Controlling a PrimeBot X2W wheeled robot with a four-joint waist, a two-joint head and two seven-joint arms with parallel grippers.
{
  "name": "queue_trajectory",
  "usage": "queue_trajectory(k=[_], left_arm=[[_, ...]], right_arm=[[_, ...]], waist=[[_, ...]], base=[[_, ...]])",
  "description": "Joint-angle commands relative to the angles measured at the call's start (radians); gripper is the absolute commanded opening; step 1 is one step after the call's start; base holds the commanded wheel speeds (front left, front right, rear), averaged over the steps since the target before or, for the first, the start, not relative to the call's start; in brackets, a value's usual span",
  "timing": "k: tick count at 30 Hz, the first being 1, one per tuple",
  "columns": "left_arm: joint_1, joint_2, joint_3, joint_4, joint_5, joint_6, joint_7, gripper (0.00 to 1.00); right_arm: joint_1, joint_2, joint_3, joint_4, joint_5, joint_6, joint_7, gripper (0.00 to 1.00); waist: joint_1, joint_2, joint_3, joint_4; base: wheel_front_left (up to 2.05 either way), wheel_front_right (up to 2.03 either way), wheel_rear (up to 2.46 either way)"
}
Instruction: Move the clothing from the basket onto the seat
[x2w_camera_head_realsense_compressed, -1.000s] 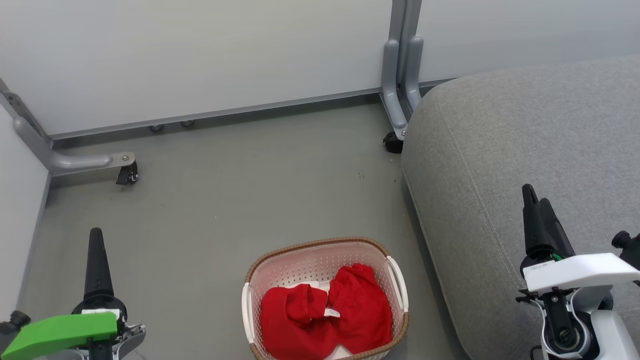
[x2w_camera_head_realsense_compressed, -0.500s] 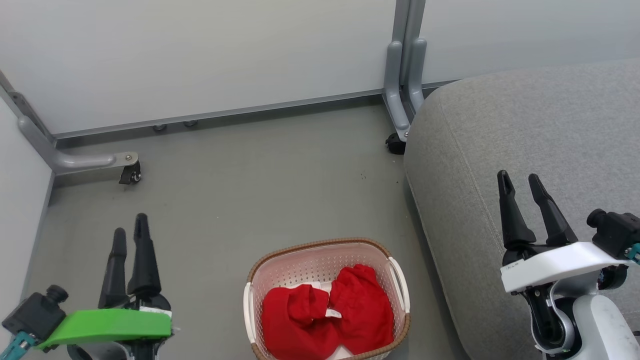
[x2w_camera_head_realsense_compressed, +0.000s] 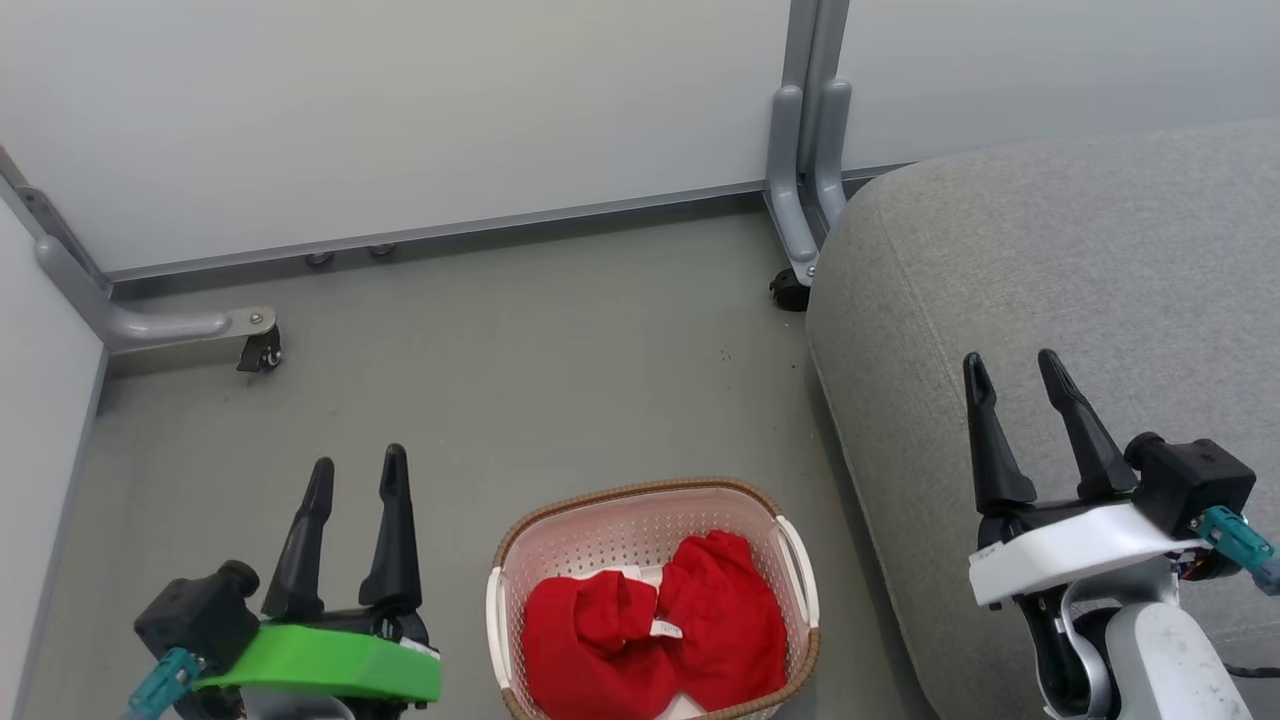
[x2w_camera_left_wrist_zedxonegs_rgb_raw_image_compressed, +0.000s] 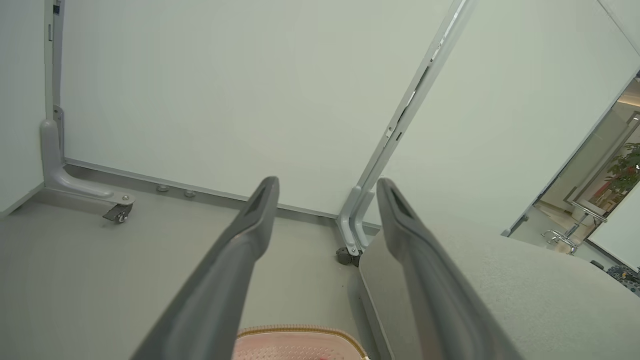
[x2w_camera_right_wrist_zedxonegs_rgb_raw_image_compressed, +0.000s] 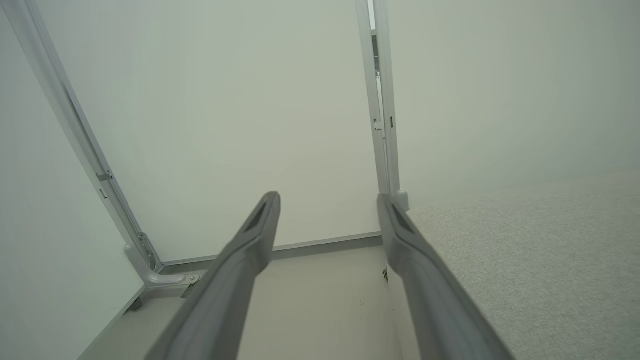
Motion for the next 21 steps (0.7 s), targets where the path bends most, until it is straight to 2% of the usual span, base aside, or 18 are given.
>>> queue_trajectory(k=[1, 11, 21], left_arm=[[0.007, 0.007, -0.01, 0.001, 0.044, 0.008, -0.009, 1.0], [0.016, 0.031, -0.082, 0.057, 0.175, 0.068, -0.034, 1.0], [0.025, 0.042, -0.117, 0.068, 0.252, 0.1, -0.056, 1.0]], right_arm=[[0.01, 0.001, 0.0, -0.009, -0.038, 0.0, -0.01, 1.0], [0.037, 0.015, 0.008, 0.016, -0.139, 0.0, -0.035, 1.0], [0.048, 0.02, 0.024, 0.024, -0.238, 0.0, -0.057, 1.0]], waist=[[0.0, 0.0, -0.001, 0.0], [0.0, 0.0, -0.003, -0.001], [0.0, 0.0, -0.006, 0.002]], base=[[0.0, 0.0, 0.0], [0.0, 0.0, 0.0], [0.0, 0.0, 0.0]])
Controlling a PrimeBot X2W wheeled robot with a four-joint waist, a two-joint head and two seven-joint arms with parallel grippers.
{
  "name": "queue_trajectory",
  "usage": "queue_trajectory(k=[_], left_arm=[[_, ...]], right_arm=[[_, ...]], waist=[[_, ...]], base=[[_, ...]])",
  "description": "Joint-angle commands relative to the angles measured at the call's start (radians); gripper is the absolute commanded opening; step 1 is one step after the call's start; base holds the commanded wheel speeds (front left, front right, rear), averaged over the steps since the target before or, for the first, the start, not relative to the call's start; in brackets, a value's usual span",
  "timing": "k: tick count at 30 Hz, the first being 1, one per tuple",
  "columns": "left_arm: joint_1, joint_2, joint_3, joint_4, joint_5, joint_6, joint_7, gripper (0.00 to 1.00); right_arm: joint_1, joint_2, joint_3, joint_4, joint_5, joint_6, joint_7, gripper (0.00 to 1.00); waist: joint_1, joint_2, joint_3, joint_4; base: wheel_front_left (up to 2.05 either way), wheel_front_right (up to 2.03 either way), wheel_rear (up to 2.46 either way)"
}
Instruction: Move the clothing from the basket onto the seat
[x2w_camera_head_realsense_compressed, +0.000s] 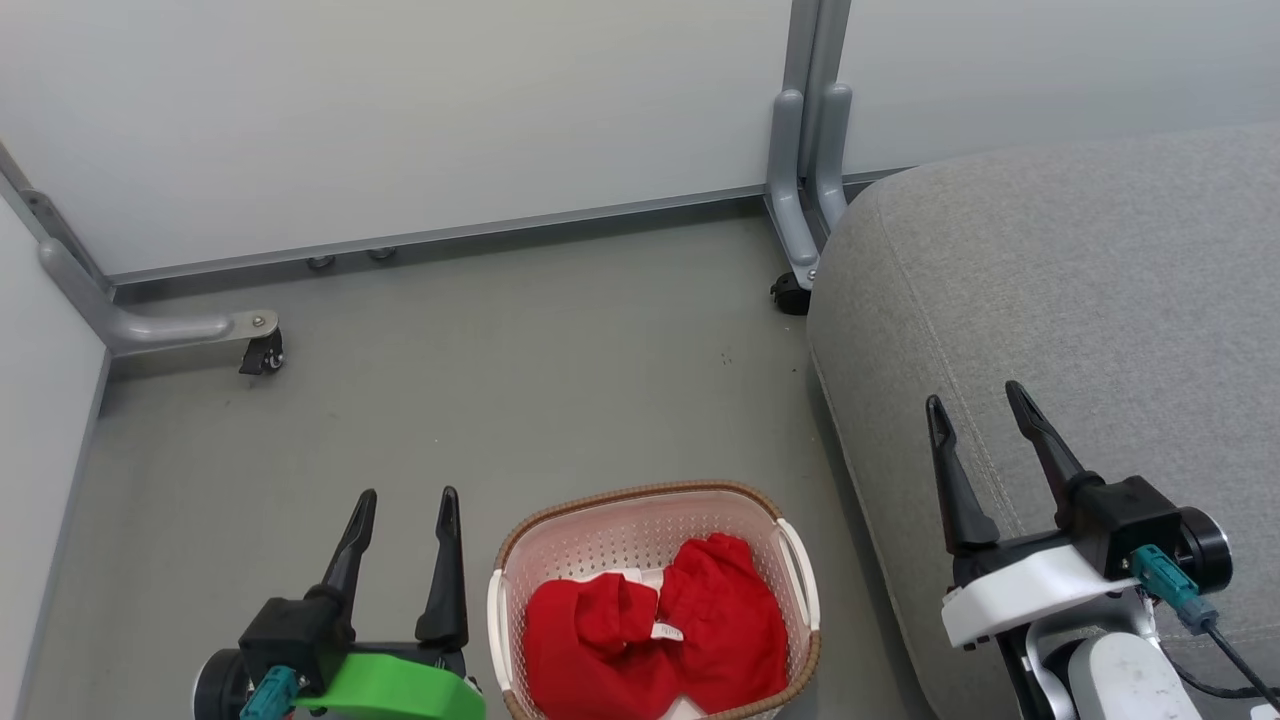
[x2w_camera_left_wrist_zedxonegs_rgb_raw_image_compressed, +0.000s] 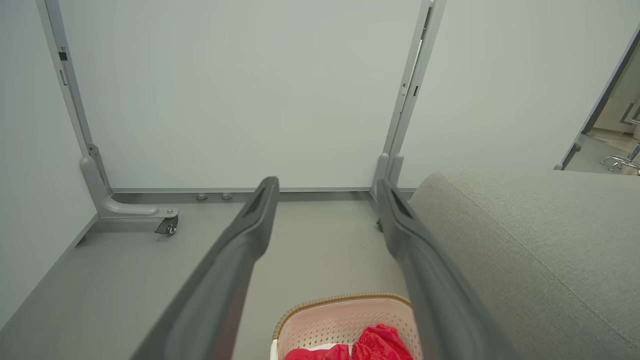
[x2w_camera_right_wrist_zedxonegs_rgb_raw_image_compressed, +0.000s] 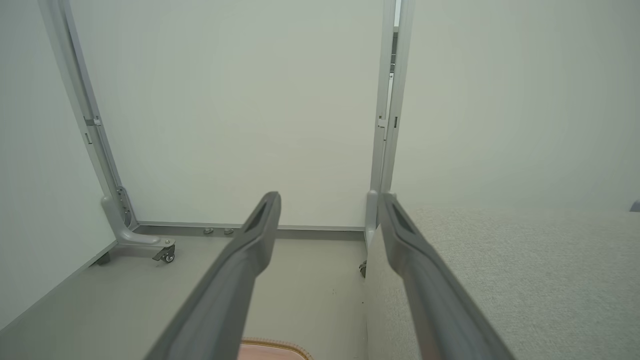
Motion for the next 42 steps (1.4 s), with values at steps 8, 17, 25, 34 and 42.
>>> queue_trajectory(k=[8, 17, 25, 34, 42], left_arm=[[0.015, 0.009, -0.019, -0.009, 0.084, 0.008, -0.022, 1.0], [0.03, -0.004, -0.011, -0.014, 0.123, -0.011, -0.04, 1.0], [0.047, -0.023, 0.061, -0.025, 0.121, -0.05, -0.055, 1.0], [0.065, -0.026, 0.086, -0.017, 0.106, -0.088, -0.07, 1.0], [0.066, -0.026, 0.071, 0.023, 0.115, -0.082, -0.071, 1.0]], right_arm=[[0.013, -0.005, 0.018, -0.006, -0.105, 0.0, -0.025, 1.0], [0.015, -0.002, 0.017, -0.009, -0.143, 0.0, -0.043, 1.0], [0.027, 0.003, 0.002, 0.003, -0.087, 0.0, -0.056, 1.0], [0.036, 0.003, -0.007, 0.037, 0.043, 0.0, -0.072, 1.0], [0.042, 0.003, 0.004, 0.076, 0.146, 0.0, -0.073, 1.0]], waist=[[0.0, 0.0, -0.004, 0.0], [0.0, 0.0, -0.006, -0.001], [0.0, 0.0, -0.008, -0.001], [0.0, 0.0, -0.01, -0.001], [0.0, 0.0, -0.013, 0.0]], base=[[0.0, 0.0, 0.0], [0.0, 0.0, 0.0], [0.0, 0.0, 0.0], [0.0, 0.0, 0.0], [0.0, 0.0, 0.0]])
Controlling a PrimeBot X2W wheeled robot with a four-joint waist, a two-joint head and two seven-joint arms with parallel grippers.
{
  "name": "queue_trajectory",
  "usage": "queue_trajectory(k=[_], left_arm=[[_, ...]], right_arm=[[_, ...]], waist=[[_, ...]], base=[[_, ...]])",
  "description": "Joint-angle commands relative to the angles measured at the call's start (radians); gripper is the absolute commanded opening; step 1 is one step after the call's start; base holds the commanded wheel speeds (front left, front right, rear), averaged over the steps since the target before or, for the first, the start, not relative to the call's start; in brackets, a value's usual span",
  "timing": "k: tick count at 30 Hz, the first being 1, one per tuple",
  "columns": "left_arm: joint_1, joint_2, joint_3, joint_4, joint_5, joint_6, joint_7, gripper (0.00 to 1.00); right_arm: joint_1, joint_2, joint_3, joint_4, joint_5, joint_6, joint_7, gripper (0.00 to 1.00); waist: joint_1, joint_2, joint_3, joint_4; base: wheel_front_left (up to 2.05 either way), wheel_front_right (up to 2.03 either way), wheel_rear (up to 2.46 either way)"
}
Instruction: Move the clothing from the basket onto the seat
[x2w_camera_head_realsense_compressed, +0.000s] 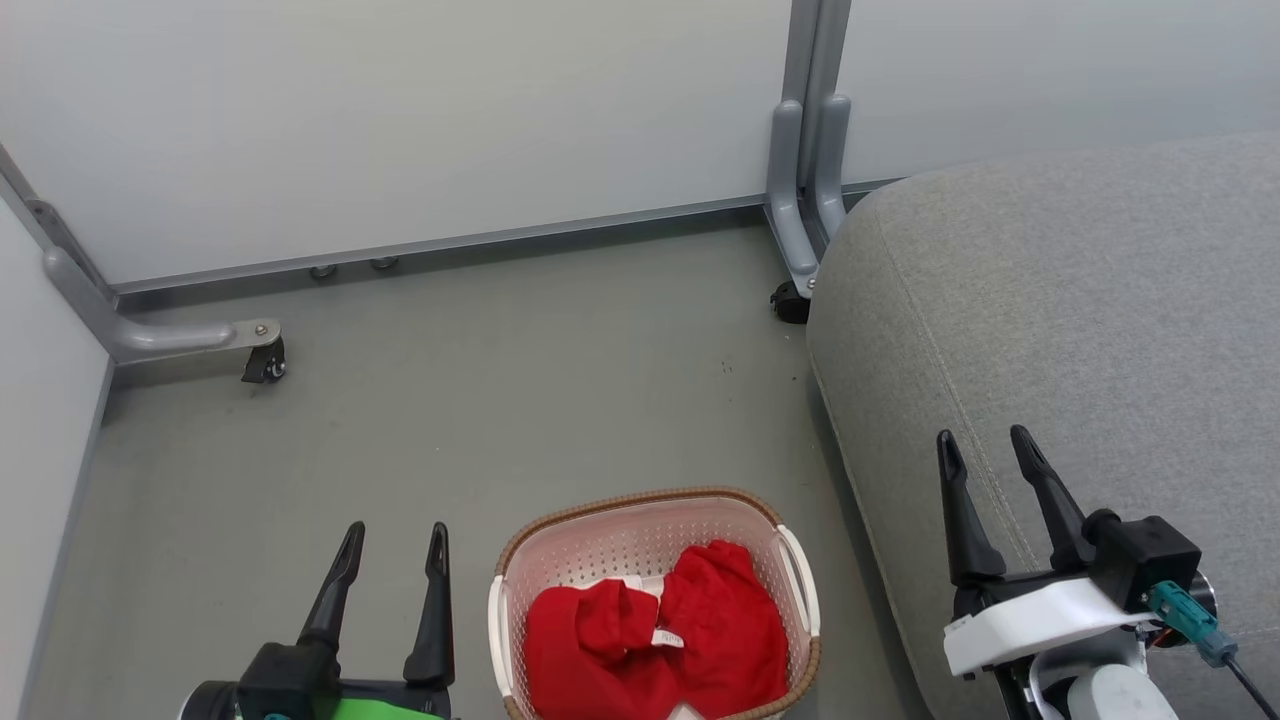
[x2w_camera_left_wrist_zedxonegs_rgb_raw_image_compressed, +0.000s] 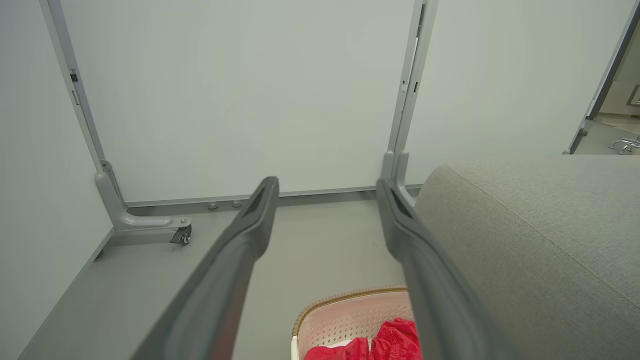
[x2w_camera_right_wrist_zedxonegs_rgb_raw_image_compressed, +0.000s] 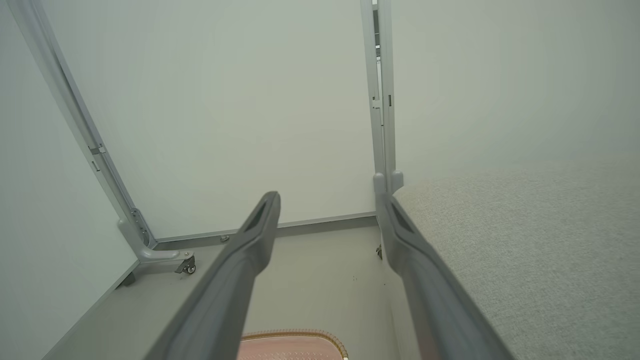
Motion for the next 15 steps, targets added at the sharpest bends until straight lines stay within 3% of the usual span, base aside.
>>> queue_trajectory(k=[1, 15], left_arm=[[0.008, 0.002, -0.001, 0.006, -0.006, -0.005, -0.001, 1.0], [0.003, 0.002, 0.003, 0.015, 0.001, -0.006, -0.001, 1.0]], right_arm=[[0.007, -0.001, 0.005, 0.004, 0.006, 0.0, -0.003, 1.0], [-0.004, -0.001, 0.025, 0.007, -0.009, 0.0, -0.003, 1.0]], waist=[[0.0, 0.0, 0.0, 0.0], [0.0, 0.0, 0.01, -0.004]], base=[[0.0, 0.0, 0.0], [0.0, 0.0, 0.0]])
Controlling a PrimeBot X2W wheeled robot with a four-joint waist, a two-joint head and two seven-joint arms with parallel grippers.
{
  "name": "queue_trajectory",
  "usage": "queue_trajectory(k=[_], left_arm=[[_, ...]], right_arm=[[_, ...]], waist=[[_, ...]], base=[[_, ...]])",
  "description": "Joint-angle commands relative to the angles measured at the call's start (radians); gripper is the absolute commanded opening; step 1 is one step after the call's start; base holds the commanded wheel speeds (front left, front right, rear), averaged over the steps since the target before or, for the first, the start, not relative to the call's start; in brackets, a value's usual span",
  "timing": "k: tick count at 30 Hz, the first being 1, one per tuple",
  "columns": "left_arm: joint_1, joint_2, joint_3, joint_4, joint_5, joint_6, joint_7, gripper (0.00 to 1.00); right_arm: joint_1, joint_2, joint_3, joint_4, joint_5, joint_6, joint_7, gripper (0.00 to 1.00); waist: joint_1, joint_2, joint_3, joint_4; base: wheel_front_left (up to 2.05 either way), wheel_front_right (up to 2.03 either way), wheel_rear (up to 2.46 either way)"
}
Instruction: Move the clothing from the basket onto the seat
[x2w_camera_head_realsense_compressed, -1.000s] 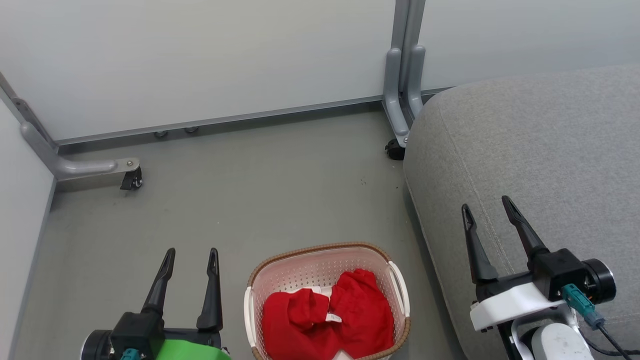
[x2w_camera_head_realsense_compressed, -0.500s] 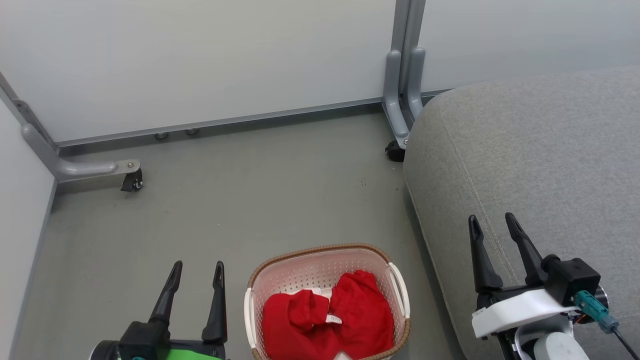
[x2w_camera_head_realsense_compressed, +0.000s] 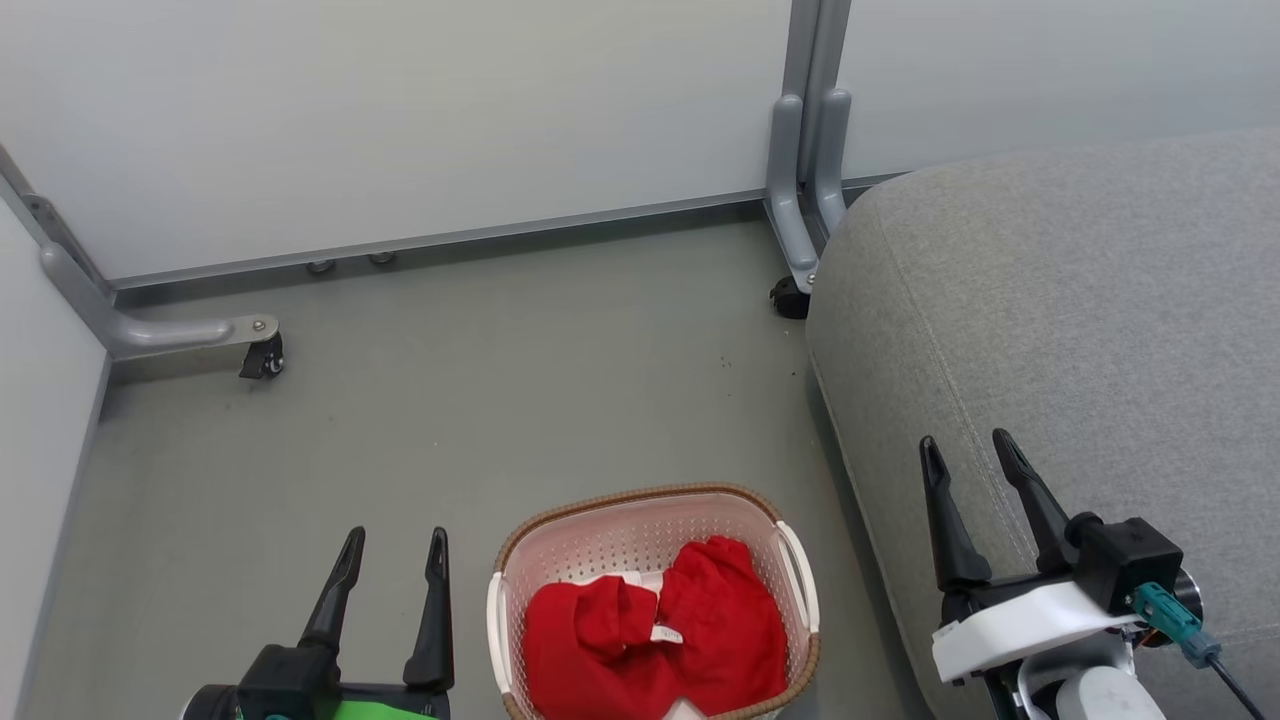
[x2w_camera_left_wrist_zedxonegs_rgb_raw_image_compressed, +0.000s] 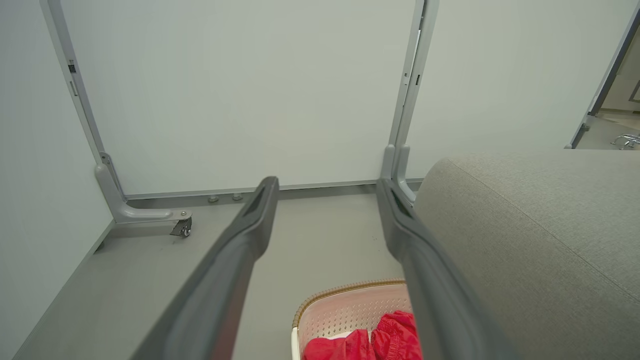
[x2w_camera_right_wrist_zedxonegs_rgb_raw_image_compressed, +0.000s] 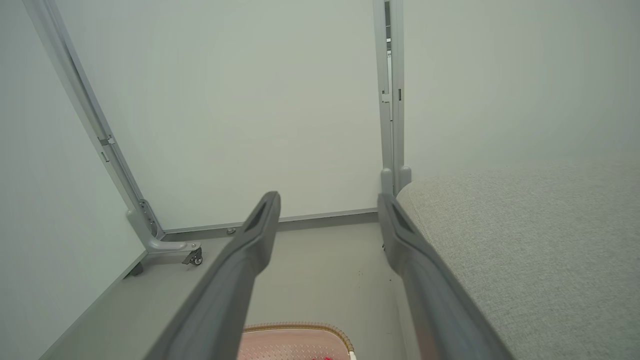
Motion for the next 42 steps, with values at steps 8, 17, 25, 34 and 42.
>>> queue_trajectory(k=[8, 17, 25, 34, 42], left_arm=[[-0.013, 0.002, -0.005, 0.015, 0.011, -0.005, -0.001, 1.0], [-0.055, 0.002, -0.056, 0.188, 0.074, 0.004, 0.0, 1.0], [-0.284, 0.01, -0.137, 0.489, 0.18, -0.01, -0.001, 1.0], [-0.58, 0.058, -0.25, 0.834, 0.321, 0.026, -0.001, 1.0], [-0.799, 0.069, -0.278, 1.075, 0.347, 0.03, 0.019, 1.0]], right_arm=[[-0.015, -0.002, 0.005, -0.003, -0.006, 0.0, -0.003, 1.0], [-0.035, -0.002, 0.034, -0.007, -0.021, 0.0, -0.003, 1.0], [-0.137, -0.001, 0.043, -0.044, -0.016, 0.0, -0.003, 1.0], [-0.221, -0.001, 0.052, -0.06, 0.014, 0.0, -0.003, 1.0], [-0.263, 0.0, 0.081, -0.07, 0.063, 0.0, -0.003, 1.0]], waist=[[0.0, -0.0001, 0.022, -0.03], [0.0, -0.0001, 0.09, -0.066], [0.0, -0.0001, 0.325, -0.114], [0.0, -0.0001, 0.571, -0.183], [0.0, -0.0001, 0.709, -0.241]], base=[[0.0, 0.0, 0.0], [0.0, 0.0, 0.0], [0.0, 0.0, 0.0], [0.0, 0.0, 0.0], [0.0, 0.0, 0.0]])
